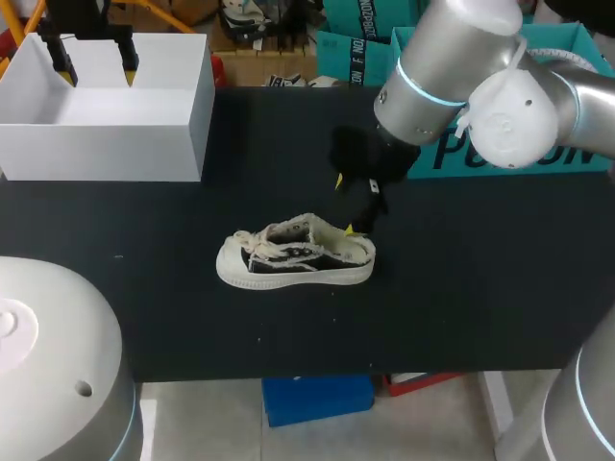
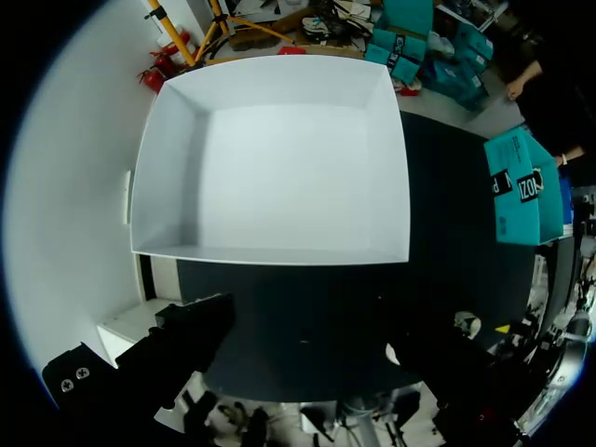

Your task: Take the shoe out of the shoebox, open the shoe tongue, remove and reinsert the insole, then place the shoe into the shoebox

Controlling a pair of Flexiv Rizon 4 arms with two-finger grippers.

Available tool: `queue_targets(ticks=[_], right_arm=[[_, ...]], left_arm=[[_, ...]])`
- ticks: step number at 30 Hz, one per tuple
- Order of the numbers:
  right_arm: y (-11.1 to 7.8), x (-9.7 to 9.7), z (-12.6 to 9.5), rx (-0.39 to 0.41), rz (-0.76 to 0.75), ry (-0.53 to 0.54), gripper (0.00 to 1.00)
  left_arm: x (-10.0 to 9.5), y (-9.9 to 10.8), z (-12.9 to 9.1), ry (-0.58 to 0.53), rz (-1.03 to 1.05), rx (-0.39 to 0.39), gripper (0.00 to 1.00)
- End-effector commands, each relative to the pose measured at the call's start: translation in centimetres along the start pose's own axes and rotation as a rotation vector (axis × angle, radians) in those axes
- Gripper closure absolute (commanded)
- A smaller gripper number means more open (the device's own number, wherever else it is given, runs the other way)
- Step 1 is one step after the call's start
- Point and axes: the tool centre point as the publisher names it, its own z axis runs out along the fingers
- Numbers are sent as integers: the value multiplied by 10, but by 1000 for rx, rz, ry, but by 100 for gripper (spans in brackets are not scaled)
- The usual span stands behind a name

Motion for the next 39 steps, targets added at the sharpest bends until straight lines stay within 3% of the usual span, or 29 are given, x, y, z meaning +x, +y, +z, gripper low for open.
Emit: queue_targets(ticks=[1,19,27,39], right_arm=[[-1,1,1,-12,0,-2,0],[-4,6,2,-19,-2,-7,0],[-15,36,4,-176,-57,-52,0],[-45,36,14,-358,-21,-104,0]], left_arm=[[0,1,0,-1,-1,0,0],[0,1,0,-1,-1,0,0],[0,1,0,-1,-1,0,0],[0,1,0,-1,-1,0,0]])
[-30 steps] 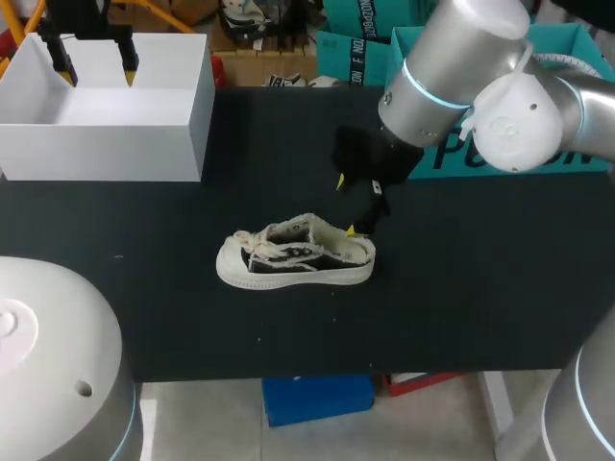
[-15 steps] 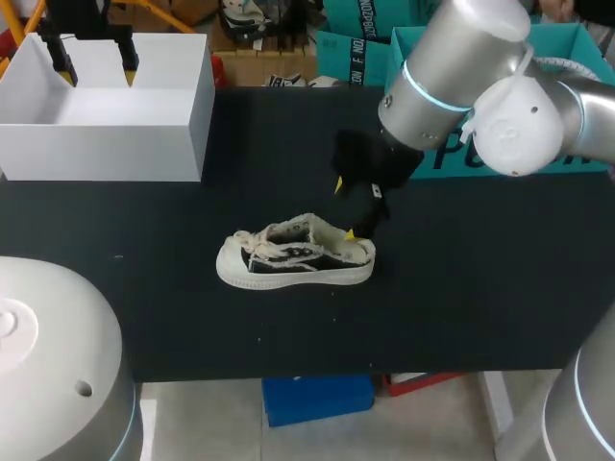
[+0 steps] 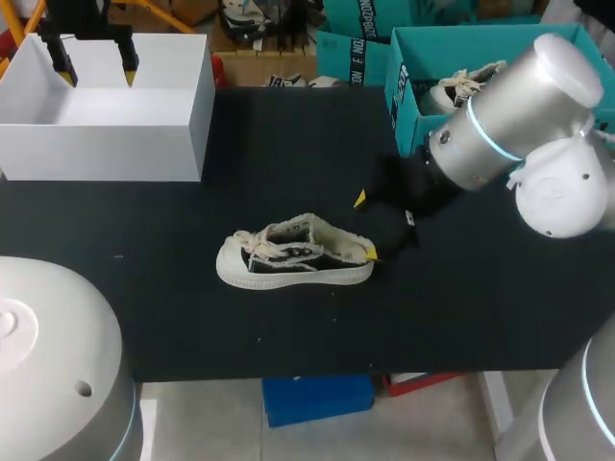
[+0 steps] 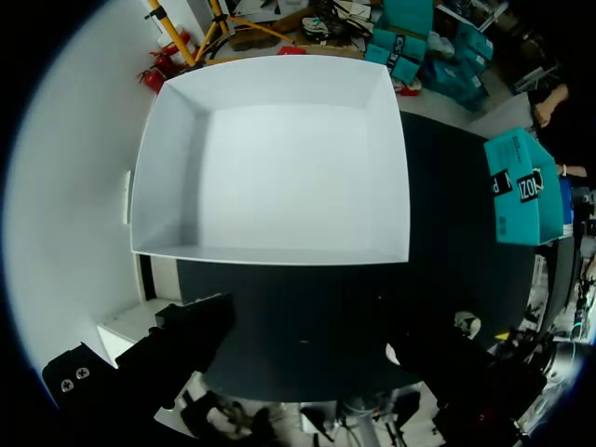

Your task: Take the shoe out of the shoebox, open the shoe tongue, remove and reinsert the insole, then place the shoe into the shoebox

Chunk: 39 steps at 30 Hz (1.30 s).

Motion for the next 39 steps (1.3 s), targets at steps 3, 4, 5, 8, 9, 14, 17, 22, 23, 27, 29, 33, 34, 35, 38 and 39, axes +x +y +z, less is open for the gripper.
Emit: queue_targets(ticks=[3,4,5,8,9,14,17,22,23,27,29,33,34,35,38,39], right_arm=[[-25,3,9,-170,29,-30,0],[-27,3,11,-187,32,-29,0],[-30,2,13,-199,38,-29,0],[-35,0,19,-218,44,-25,0],[-37,-1,20,-215,45,-23,0],[-44,-6,26,-247,49,-12,0],[-48,-8,32,-269,57,-5,0],[-57,-8,45,-295,66,2,0],[-58,-8,49,-299,67,2,0],[-62,-7,61,-309,70,1,0],[-62,-7,65,-316,74,4,0],[-60,-7,73,-324,79,4,0],[-59,-7,75,-330,82,5,0],[-58,-6,77,-333,83,5,0],[-55,-6,82,-346,87,4,0],[-53,-5,84,-347,88,4,0]], left_arm=[[0,1,0,-1,-1,0,0],[0,1,0,-1,-1,0,0],[0,1,0,-1,-1,0,0],[0,1,0,-1,-1,0,0],[0,1,0,-1,-1,0,0],[0,1,0,-1,-1,0,0],[0,1,0,-1,-1,0,0],[0,1,0,-1,-1,0,0],[0,1,0,-1,-1,0,0],[0,1,0,-1,-1,0,0],[0,1,0,-1,-1,0,0],[0,1,0,-1,-1,0,0],[0,1,0,-1,-1,0,0],[0,1,0,-1,-1,0,0],[0,1,0,-1,-1,0,0],[0,1,0,-1,-1,0,0]])
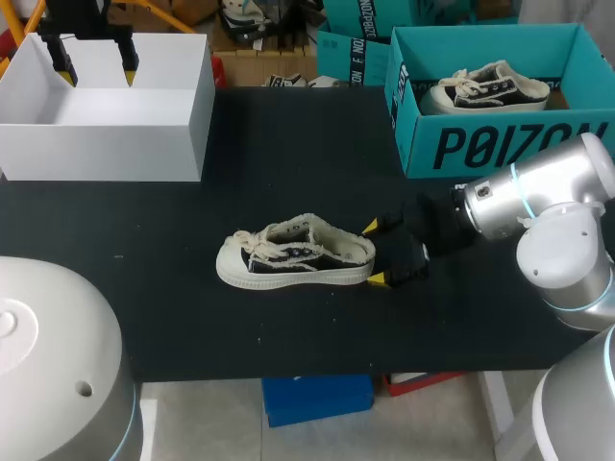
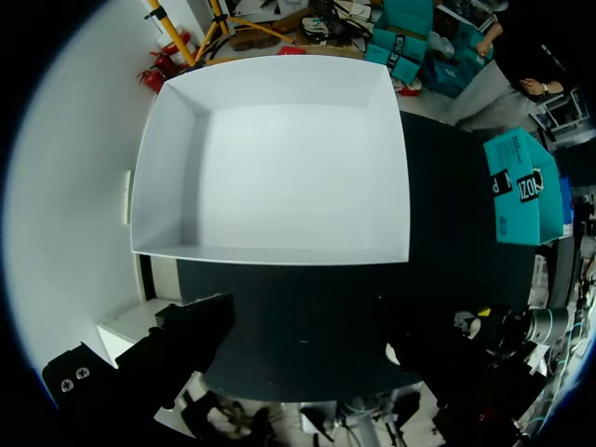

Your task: Take the shoe out of the shoebox, open the shoe tongue, remove and reinsert the insole, then place the shoe into the shoebox

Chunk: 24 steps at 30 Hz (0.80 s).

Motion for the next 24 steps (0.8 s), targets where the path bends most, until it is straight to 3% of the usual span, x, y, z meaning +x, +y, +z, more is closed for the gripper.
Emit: queue_targets(ticks=[1,24], right_arm=[[0,-1,15,-13,3,-5,0],[4,-6,39,-62,28,-17,0]], left_arm=[[0,1,0,-1,-1,0,0],[0,1,0,-1,-1,0,0]])
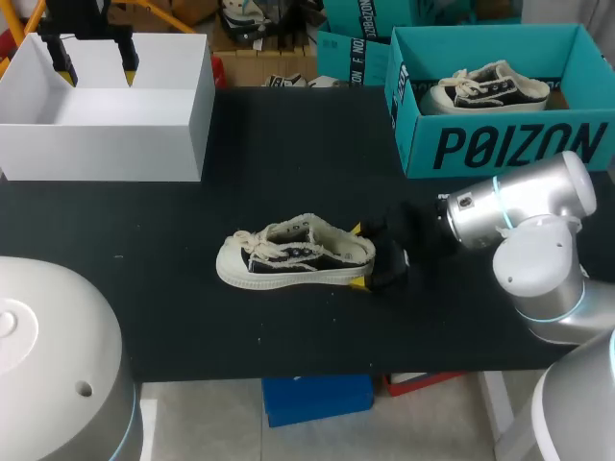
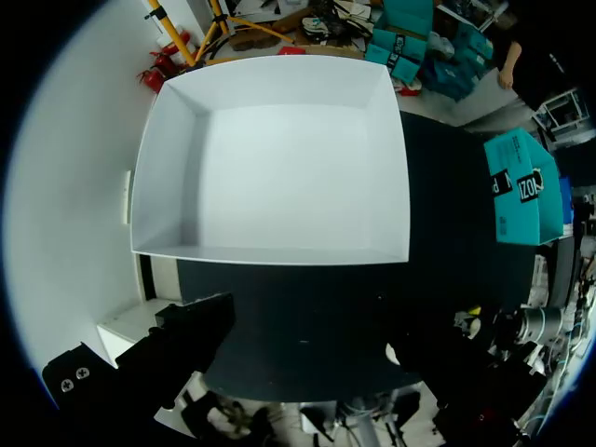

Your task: Take the shoe out of the shoebox, open the shoe tongue, remove and reinsert the insole, then place the shoe into the shoebox

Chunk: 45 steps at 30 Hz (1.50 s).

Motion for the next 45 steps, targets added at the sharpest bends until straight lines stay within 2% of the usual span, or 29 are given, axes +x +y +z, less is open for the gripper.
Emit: queue_targets(ticks=[1,2,3,15,18,21,24,27,35,45], right_arm=[[-1,-2,7,-6,3,-2,0],[-2,-2,7,-4,9,-5,27],[-2,-2,8,2,8,-1,100],[-4,-2,9,-1,7,4,100],[-4,-2,9,-1,7,4,100],[-4,-2,9,-1,7,4,100],[-4,-2,9,-1,7,4,100],[-4,-2,9,-1,7,4,100],[-4,-2,9,-1,7,4,100],[-4,-2,9,-1,7,4,100]], left_arm=[[0,1,0,-1,-1,0,0],[0,1,0,-1,-1,0,0],[0,1,0,-1,-1,0,0],[0,1,0,-1,-1,0,0],[18,14,-6,-49,14,18,0],[37,28,-9,-85,0,4,0],[62,50,-9,-141,-23,0,0],[82,73,-9,-143,-27,-5,0],[129,117,3,-157,-45,-33,0],[199,152,26,-202,51,-67,0]])
